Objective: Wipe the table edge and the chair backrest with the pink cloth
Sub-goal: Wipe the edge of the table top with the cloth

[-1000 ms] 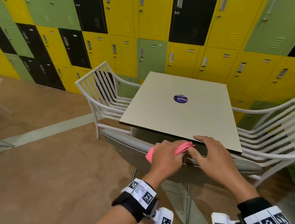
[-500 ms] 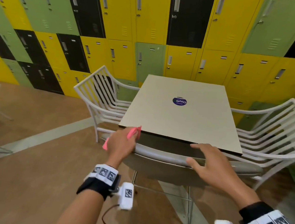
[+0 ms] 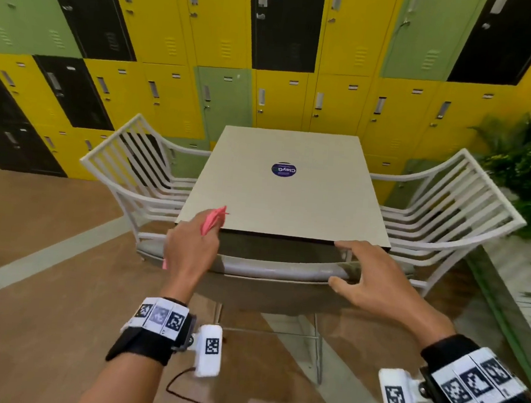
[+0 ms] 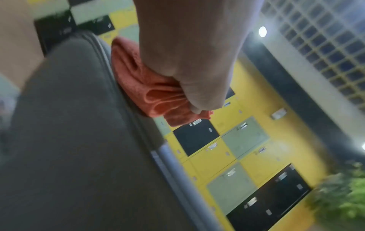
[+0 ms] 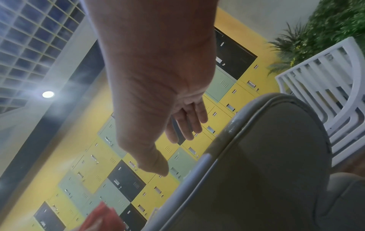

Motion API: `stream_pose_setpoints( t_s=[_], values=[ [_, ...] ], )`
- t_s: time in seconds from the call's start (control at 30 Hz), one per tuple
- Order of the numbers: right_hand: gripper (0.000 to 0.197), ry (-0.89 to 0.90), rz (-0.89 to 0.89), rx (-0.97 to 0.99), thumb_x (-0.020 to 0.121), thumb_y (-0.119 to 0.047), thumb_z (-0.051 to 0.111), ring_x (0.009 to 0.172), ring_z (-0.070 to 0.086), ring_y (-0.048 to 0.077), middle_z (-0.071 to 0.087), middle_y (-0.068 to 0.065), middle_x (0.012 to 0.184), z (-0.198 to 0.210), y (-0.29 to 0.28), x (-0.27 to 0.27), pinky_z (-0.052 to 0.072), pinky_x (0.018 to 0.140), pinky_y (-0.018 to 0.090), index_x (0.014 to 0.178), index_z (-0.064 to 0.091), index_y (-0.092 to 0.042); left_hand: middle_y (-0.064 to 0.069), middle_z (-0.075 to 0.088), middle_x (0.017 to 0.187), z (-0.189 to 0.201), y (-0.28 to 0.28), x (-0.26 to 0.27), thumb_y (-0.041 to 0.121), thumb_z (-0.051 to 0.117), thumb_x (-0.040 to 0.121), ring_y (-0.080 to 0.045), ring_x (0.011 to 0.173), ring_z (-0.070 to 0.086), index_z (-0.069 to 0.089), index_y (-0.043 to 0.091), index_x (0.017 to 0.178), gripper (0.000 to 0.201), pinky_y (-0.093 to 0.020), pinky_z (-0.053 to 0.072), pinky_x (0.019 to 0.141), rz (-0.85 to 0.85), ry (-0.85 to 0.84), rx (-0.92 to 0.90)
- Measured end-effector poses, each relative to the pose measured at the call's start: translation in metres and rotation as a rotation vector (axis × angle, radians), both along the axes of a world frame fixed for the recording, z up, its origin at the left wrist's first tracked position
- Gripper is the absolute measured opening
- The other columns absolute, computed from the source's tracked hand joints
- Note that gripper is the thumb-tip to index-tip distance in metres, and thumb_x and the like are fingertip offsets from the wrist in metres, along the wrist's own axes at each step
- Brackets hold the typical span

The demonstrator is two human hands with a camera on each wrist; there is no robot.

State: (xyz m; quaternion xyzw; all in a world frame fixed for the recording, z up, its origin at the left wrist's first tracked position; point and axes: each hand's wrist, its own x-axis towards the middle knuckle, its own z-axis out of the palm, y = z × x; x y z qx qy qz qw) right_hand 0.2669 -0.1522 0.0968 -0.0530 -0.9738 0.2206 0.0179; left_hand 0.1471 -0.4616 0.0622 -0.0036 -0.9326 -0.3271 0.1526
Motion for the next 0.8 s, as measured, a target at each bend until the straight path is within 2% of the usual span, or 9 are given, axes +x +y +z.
stream_pose_setpoints(
  t_s=[0.07,0.13,0.3,0.4,0.5,0.6,0.67,0.73,0.8],
  values=[
    [0.071,-0.001,-0.004,-0.015,0.085,-0.054,0.073,0.132,0.049,0.015,0.051,-0.005,0.15,-0.001,0.009,0.001,0.045,0.105,0.035,0.148,0.045,-0.037,0.002,0.073,0.088,-0.019,0.008,0.005,0.046,0.054,0.107,-0.02,0.08,0.061,0.074,0.034,0.126,0.03,-0.037,0.049,0.076,-0.023,-0.055,-0.092],
    [0.071,0.0,0.0,-0.019,0.084,-0.056,0.073,0.132,0.049,0.015,0.051,-0.006,0.15,-0.002,0.02,0.0,0.045,0.105,0.034,0.147,0.044,-0.038,0.004,0.07,0.083,-0.032,0.035,0.024,0.042,0.059,0.104,-0.021,0.08,0.062,0.076,0.033,0.12,0.025,-0.037,0.045,0.075,-0.037,0.007,-0.134],
    [0.073,0.002,0.028,-0.052,0.08,-0.065,0.072,0.13,0.049,0.012,0.051,-0.011,0.148,-0.002,0.059,0.007,0.046,0.106,0.035,0.144,0.045,-0.042,0.008,0.067,0.079,-0.031,0.154,0.072,0.02,0.072,0.094,-0.018,0.077,0.058,0.076,0.035,0.118,0.028,-0.034,0.037,0.077,0.002,0.093,0.039],
    [0.073,0.038,0.011,-0.091,0.08,-0.067,0.071,0.129,0.051,0.012,0.054,-0.011,0.145,-0.002,0.092,0.015,0.044,0.105,0.033,0.144,0.049,-0.038,0.008,0.075,0.088,-0.027,0.229,0.091,0.017,0.071,0.091,-0.019,0.084,0.064,0.076,0.036,0.117,0.033,-0.035,0.037,0.08,-0.03,0.077,0.11],
    [0.071,0.068,0.002,-0.127,0.082,-0.068,0.069,0.127,0.052,0.012,0.056,-0.009,0.143,-0.003,0.123,0.022,0.045,0.103,0.033,0.142,0.051,-0.036,0.01,0.077,0.102,-0.025,0.281,0.101,0.021,0.066,0.093,-0.018,0.097,0.064,0.073,0.038,0.124,0.036,-0.037,0.042,0.094,-0.085,-0.011,0.188],
    [0.071,0.102,-0.04,-0.167,0.084,-0.072,0.064,0.131,0.05,0.013,0.055,-0.008,0.146,-0.002,0.147,0.025,0.043,0.105,0.036,0.144,0.051,-0.035,0.011,0.077,0.111,-0.015,0.3,0.1,0.026,0.059,0.103,-0.017,0.104,0.066,0.071,0.037,0.128,0.03,-0.035,0.045,0.097,-0.21,-0.103,0.265],
    [0.073,0.105,-0.067,-0.194,0.085,-0.077,0.057,0.134,0.049,0.014,0.053,-0.007,0.148,-0.003,0.166,0.028,0.043,0.106,0.04,0.144,0.05,-0.036,0.023,0.073,0.106,0.001,0.296,0.099,0.027,0.058,0.107,0.001,0.103,0.068,0.071,0.041,0.122,0.024,-0.021,0.048,0.09,-0.275,-0.154,0.438],
    [0.072,0.09,-0.072,-0.232,0.088,-0.08,0.048,0.135,0.048,0.014,0.052,-0.007,0.149,-0.006,0.18,0.03,0.042,0.107,0.042,0.144,0.05,-0.036,0.032,0.068,0.1,0.013,0.269,0.094,0.023,0.059,0.107,0.017,0.094,0.064,0.067,0.045,0.118,0.026,-0.006,0.048,0.079,-0.24,-0.107,0.519],
    [0.073,0.066,-0.051,-0.269,0.09,-0.081,0.042,0.136,0.047,0.014,0.052,-0.007,0.15,-0.011,0.189,0.031,0.04,0.107,0.041,0.145,0.05,-0.035,0.026,0.069,0.097,0.017,0.234,0.086,0.022,0.061,0.106,0.012,0.089,0.065,0.068,0.041,0.124,0.026,-0.006,0.049,0.07,-0.102,0.01,0.457]
  ],
)
